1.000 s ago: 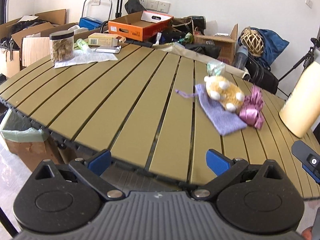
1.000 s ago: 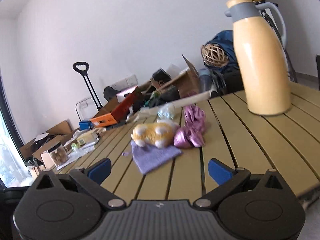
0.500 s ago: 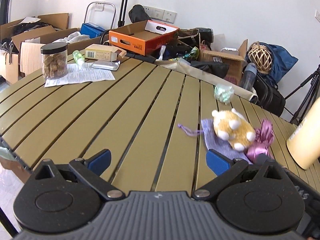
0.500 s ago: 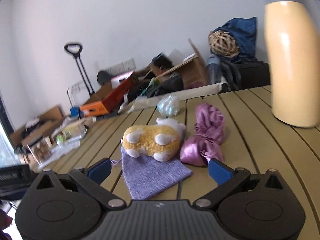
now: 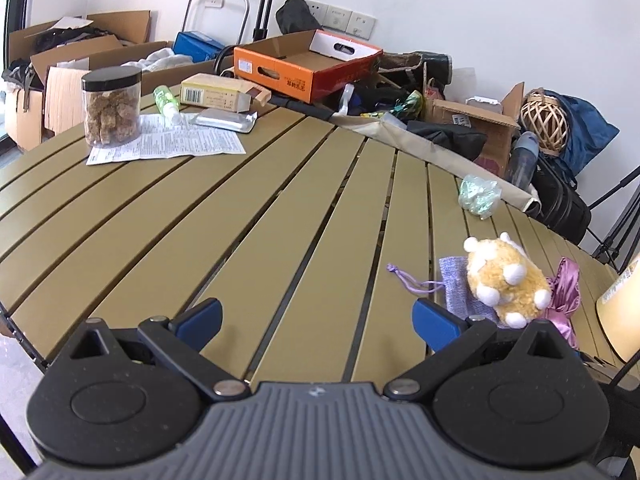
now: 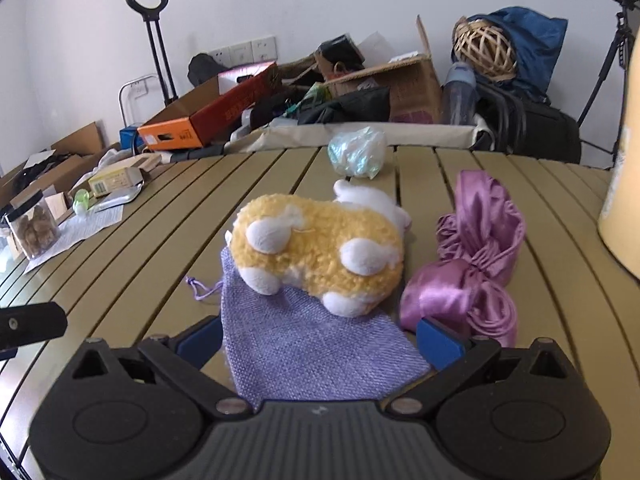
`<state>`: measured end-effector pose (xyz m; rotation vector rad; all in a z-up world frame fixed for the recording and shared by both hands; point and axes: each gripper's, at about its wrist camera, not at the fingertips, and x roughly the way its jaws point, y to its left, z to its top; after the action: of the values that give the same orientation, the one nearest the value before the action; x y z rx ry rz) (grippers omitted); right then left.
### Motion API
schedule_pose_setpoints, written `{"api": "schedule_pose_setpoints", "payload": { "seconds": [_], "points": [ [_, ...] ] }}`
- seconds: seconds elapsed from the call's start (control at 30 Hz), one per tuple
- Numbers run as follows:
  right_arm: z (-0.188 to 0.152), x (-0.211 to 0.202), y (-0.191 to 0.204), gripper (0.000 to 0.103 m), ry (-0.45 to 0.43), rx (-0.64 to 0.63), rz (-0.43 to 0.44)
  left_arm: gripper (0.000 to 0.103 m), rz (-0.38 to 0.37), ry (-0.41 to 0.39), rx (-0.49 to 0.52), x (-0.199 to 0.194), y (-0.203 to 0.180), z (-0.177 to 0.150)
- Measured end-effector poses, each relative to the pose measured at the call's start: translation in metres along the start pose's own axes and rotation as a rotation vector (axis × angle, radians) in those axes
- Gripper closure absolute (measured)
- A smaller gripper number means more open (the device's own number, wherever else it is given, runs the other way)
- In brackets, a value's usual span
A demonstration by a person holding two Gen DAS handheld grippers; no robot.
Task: Collect trash
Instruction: 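Lower the right gripper onto the lilac drawstring pouch under the plush sheep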
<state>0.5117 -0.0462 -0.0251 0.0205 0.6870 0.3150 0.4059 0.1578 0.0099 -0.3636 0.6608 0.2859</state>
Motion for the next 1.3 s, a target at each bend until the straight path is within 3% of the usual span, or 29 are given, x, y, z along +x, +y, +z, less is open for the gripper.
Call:
{"api": "schedule_pose_setpoints", "payload": {
  "seconds": [0.53, 0.83, 0.9, 1.07, 1.3],
  "points": [
    [0.003, 0.019, 0.016, 0.000, 0.060, -0.060, -0.044, 0.000, -0.008, 0.017, -0.005, 0.004, 0.004, -0.002],
    [-0.004, 0.008, 0.018, 0.009, 0.044, -0.088, -0.062, 0.000, 0.004, 0.023, -0.023, 0.004, 0.015, 0.000],
    [-0.006, 0.004, 0.019, 0.014, 0.036, -0.101, -0.063, 0.000, 0.003, 0.022, -0.024, 0.003, 0.016, 0.000],
    [-0.012, -0.007, 0.028, 0.046, 0.008, -0.142, -0.025, 0.000, 0.003, 0.017, -0.026, 0.000, 0.019, 0.001],
    [-0.018, -0.016, 0.028, 0.070, -0.013, -0.139, 0.020, 0.000, 0.001, 0.015, -0.016, -0.003, 0.019, -0.001]
  ]
}}
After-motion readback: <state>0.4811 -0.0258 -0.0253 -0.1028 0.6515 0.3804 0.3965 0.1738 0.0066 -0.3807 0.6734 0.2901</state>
